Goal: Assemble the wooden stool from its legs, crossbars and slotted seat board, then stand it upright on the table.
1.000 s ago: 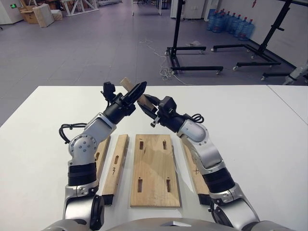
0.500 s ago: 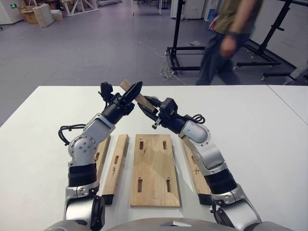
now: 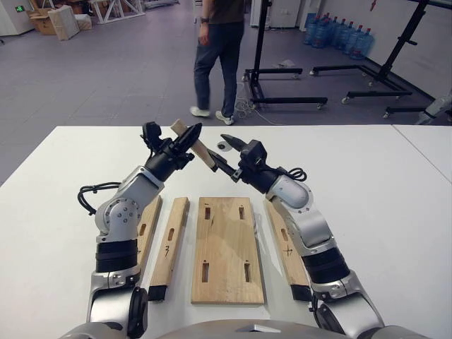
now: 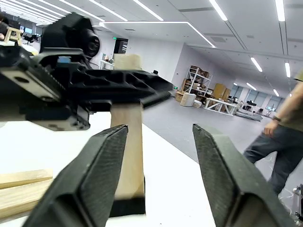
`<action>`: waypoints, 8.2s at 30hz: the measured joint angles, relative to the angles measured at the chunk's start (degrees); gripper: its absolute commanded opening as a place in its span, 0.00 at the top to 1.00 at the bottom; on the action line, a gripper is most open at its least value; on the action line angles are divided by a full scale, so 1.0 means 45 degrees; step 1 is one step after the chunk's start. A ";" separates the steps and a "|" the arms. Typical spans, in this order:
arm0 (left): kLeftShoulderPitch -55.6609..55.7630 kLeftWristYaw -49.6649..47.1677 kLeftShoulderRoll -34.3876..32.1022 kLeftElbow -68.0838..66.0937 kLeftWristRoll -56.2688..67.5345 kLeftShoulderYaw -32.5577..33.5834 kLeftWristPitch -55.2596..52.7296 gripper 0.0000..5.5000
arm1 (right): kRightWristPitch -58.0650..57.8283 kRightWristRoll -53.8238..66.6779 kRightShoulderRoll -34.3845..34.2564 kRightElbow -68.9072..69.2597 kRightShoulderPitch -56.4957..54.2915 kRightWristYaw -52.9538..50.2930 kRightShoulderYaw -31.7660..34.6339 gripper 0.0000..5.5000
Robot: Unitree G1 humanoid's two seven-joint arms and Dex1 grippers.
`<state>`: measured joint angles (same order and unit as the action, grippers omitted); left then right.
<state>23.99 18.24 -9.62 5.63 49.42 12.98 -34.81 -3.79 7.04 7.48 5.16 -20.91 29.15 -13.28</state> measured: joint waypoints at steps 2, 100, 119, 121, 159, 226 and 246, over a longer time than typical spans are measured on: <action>0.0502 -0.0636 -0.0608 -0.0527 -0.1138 0.0504 0.0891 0.93 | -0.0155 0.0040 0.0069 0.0110 0.0061 -0.0041 0.0008 0.40; -0.9247 -0.1398 -0.1596 0.3072 -0.7735 -0.0708 0.3487 0.77 | -0.1891 -0.0944 -0.0597 -0.0617 -0.0773 -0.6227 0.4346 0.40; -0.5681 -0.1599 -0.2900 0.6753 -0.5802 0.1242 -0.0507 0.69 | -0.1545 -0.0953 -0.0211 -0.0888 -0.0779 -0.6403 0.4626 0.40; -0.5055 -0.1698 -0.3112 0.6772 -0.5490 0.1640 -0.1018 0.69 | -0.1517 -0.0940 -0.0214 -0.0928 -0.0796 -0.6405 0.4629 0.40; -0.3639 -0.1706 -0.3295 0.5124 -0.5543 0.1461 -0.0782 0.69 | -0.1214 -0.0826 -0.0259 -0.1513 -0.1524 -0.6401 0.4691 0.40; -0.3434 -0.2673 -0.2231 0.5884 -0.3772 0.1435 -0.1819 0.69 | -0.1203 -0.0562 -0.0383 -0.1385 -0.1528 -0.6383 0.4462 0.40; -0.3968 -0.1930 -0.1962 0.3931 -0.4984 0.0604 0.0276 0.69 | -0.1120 -0.0510 -0.0395 -0.1434 -0.2105 -0.6193 0.4475 0.40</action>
<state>6.13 9.56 -18.45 23.32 26.99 15.70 -33.57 -8.82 4.75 5.70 -1.30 -30.38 1.28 6.86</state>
